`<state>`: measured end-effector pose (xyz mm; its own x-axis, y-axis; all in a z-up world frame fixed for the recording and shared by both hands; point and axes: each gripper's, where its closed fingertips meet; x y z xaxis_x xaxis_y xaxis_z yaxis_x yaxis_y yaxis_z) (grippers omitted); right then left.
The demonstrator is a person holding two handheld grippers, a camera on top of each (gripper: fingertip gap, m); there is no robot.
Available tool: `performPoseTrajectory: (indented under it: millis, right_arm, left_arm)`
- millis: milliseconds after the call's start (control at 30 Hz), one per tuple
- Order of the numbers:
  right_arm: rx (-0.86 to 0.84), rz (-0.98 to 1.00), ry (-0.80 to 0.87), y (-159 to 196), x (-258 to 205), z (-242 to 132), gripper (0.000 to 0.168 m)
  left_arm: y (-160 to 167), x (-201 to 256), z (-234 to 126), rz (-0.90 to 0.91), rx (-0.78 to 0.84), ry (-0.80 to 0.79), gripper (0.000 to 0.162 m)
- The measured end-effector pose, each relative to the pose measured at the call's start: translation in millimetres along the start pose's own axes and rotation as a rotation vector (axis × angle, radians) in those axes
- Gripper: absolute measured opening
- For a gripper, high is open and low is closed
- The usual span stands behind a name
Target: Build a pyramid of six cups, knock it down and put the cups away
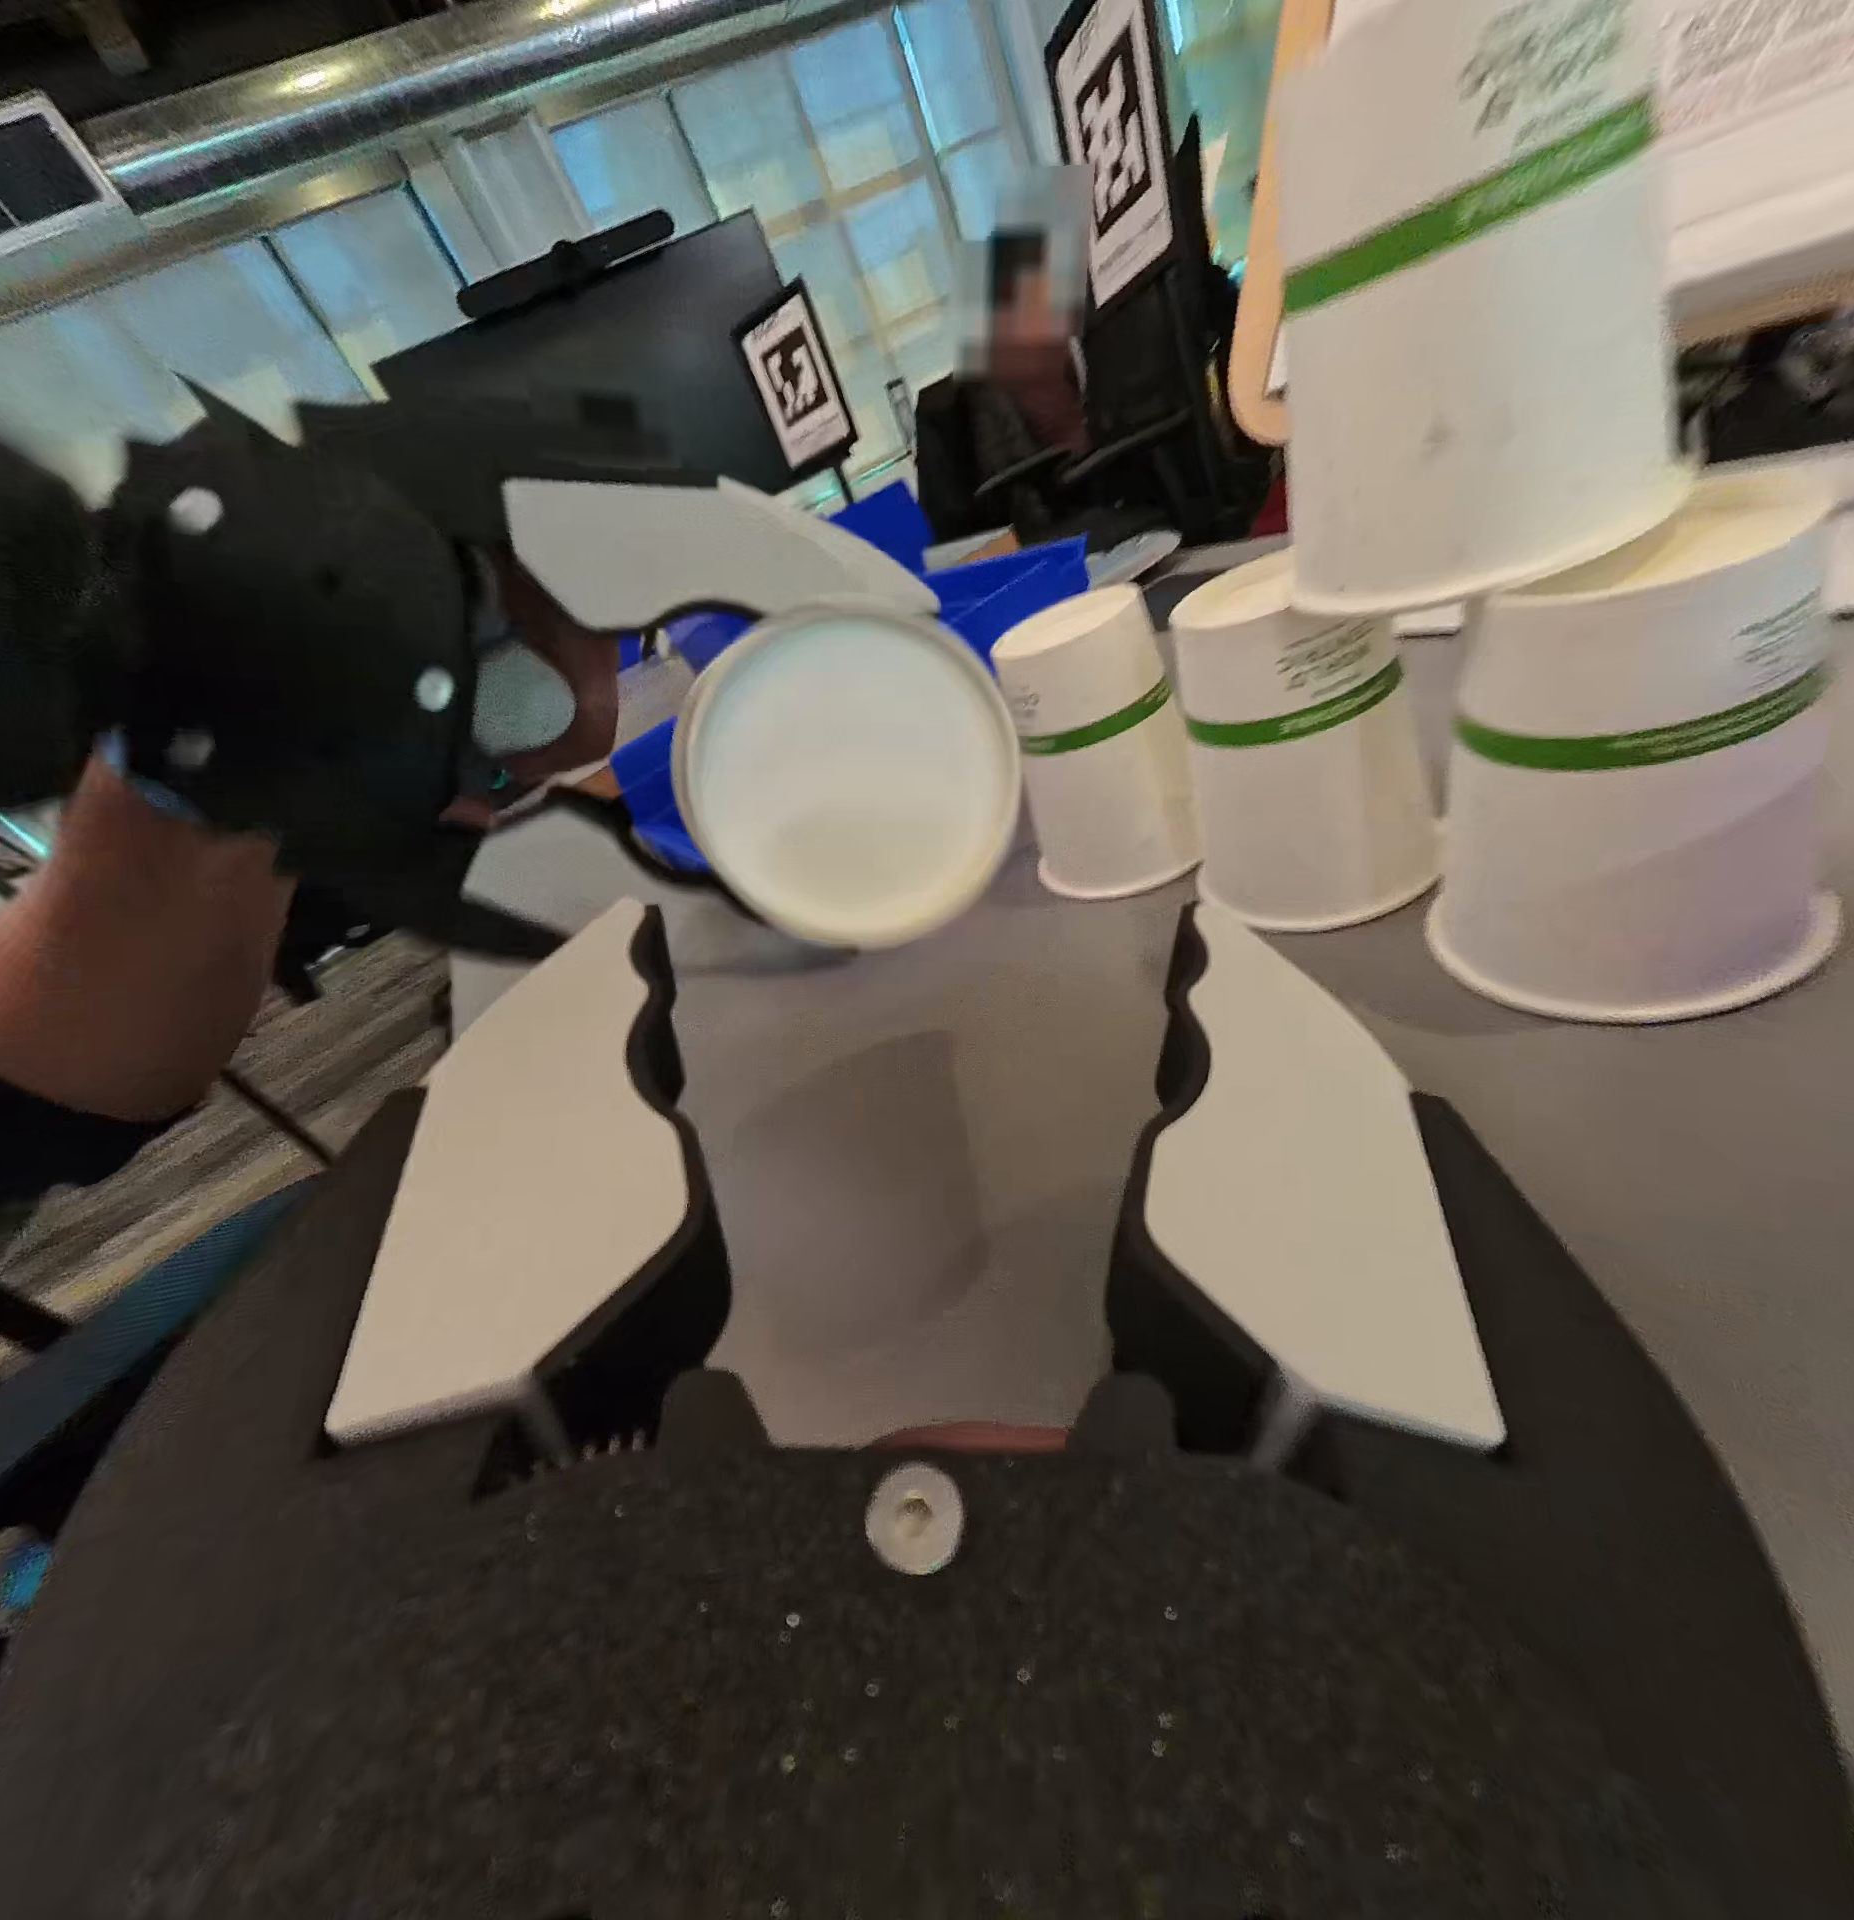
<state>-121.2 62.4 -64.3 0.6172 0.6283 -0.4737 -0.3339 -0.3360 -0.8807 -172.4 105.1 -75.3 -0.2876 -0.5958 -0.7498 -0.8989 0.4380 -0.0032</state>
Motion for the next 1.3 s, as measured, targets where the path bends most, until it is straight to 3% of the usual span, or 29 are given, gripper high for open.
performPoseTrajectory:
  millis: [233, 333, 433, 767, 1033, 1200, 1300]
  right_arm:
    - [0.007, -0.043, 0.004, 8, -1, -15, 0.081]
    - [-0.035, -0.029, -0.02, 19, -3, -9, 0.078]
    - [-0.069, -0.024, -0.021, 29, 0, -6, 0.077]
    - [-0.036, 0.0, 0.002, 21, 8, -14, 0.077]
    - [-0.056, 0.011, -0.019, 26, 4, -10, 0.078]
    - [-0.064, 0.008, -0.029, 28, 0, -11, 0.078]
    - [-0.064, -0.004, -0.024, 27, 0, -13, 0.078]
  left_arm:
    - [54, -117, 2, -1.016, 0.425, -0.134, 0.085]
    - [83, -145, 21, -1.246, 0.438, -0.243, 0.085]
    - [91, -150, 48, -1.382, 0.414, -0.26, 0.085]
    - [87, -136, 98, -1.342, 0.308, -0.19, 0.086]
    - [90, -130, 94, -1.313, 0.325, -0.179, 0.088]
    - [93, -134, 58, -1.261, 0.376, -0.165, 0.1]
    - [104, -121, 15, -1.125, 0.399, -0.083, 0.094]
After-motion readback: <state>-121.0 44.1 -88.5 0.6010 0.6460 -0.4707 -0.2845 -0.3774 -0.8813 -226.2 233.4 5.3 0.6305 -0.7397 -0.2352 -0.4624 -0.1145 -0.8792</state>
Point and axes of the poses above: each gripper's, where its closed fingertips meet, z out along the fingers, y out of its underside, x = y × z across the jaws, and after that the axes turned 5 degrees about z, right-handed
